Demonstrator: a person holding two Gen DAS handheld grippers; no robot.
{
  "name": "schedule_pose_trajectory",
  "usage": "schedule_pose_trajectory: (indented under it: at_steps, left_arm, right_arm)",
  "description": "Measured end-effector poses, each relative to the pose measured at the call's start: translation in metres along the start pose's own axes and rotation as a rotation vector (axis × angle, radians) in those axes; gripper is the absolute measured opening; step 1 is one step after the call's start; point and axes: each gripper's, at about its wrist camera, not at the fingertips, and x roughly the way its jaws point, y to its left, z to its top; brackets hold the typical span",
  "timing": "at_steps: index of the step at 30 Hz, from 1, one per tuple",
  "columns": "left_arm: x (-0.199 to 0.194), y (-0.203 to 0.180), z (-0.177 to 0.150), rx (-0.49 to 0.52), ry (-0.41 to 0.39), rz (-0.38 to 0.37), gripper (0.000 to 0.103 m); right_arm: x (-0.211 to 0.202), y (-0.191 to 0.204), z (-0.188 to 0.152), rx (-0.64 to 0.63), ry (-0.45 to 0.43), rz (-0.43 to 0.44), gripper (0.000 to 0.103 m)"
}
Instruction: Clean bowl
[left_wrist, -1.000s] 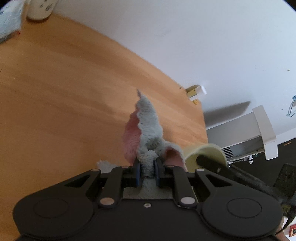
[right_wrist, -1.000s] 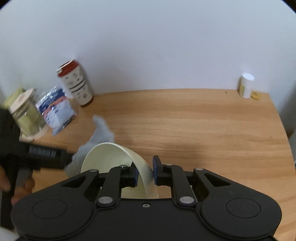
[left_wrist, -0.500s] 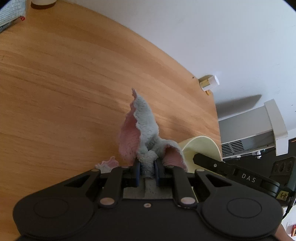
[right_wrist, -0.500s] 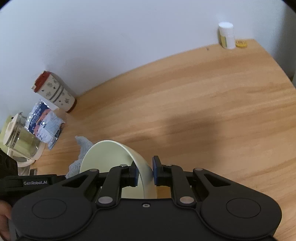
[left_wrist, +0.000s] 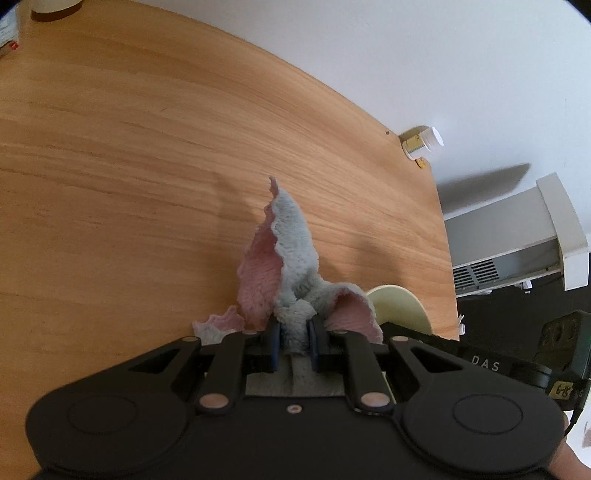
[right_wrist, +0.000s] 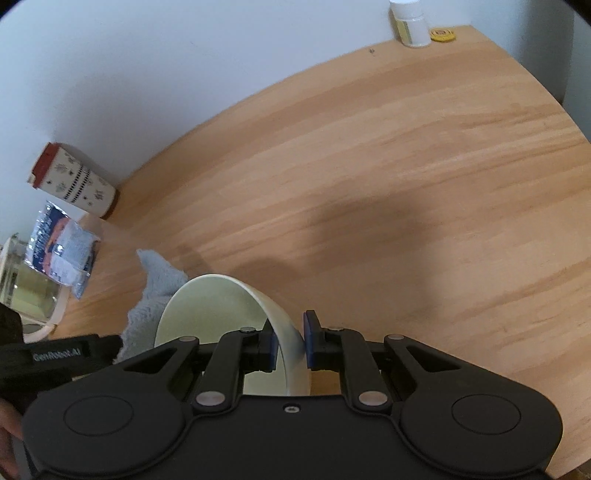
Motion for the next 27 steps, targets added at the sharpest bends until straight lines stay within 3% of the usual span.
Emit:
schedule_pose_trajectory:
  at_steps: [17, 21, 23, 25, 27]
  left_arm:
    - [-0.004, -0.009, 0.001, 0.005, -0.005, 0.008, 0.014]
    - [-0.007, -0.013, 0.0, 0.035, -0.003, 0.032, 0.014]
    - [-0.01, -0.015, -0.001, 0.056, -0.001, 0.055, 0.014]
    - [-0.013, -0.016, -0.003, 0.056, -0.009, 0.056, 0.014]
    - [-0.014, -0.017, -0.004, 0.06, -0.013, 0.063, 0.014]
  right_arm:
    - [0.003, -0.002, 0.001, -0.089, 0.083, 0.003, 0.013]
    - [-0.001, 0.004, 0.006, -0.203, 0.109, 0.017, 0.017]
    - [-0.005, 0.01, 0.013, -0.36, 0.127, 0.024, 0.019]
    - [-0.006, 0.014, 0.02, -0.472, 0.147, 0.03, 0.029]
    - [-0.005, 0.027, 0.034, -0.67, 0.181, 0.038, 0.031]
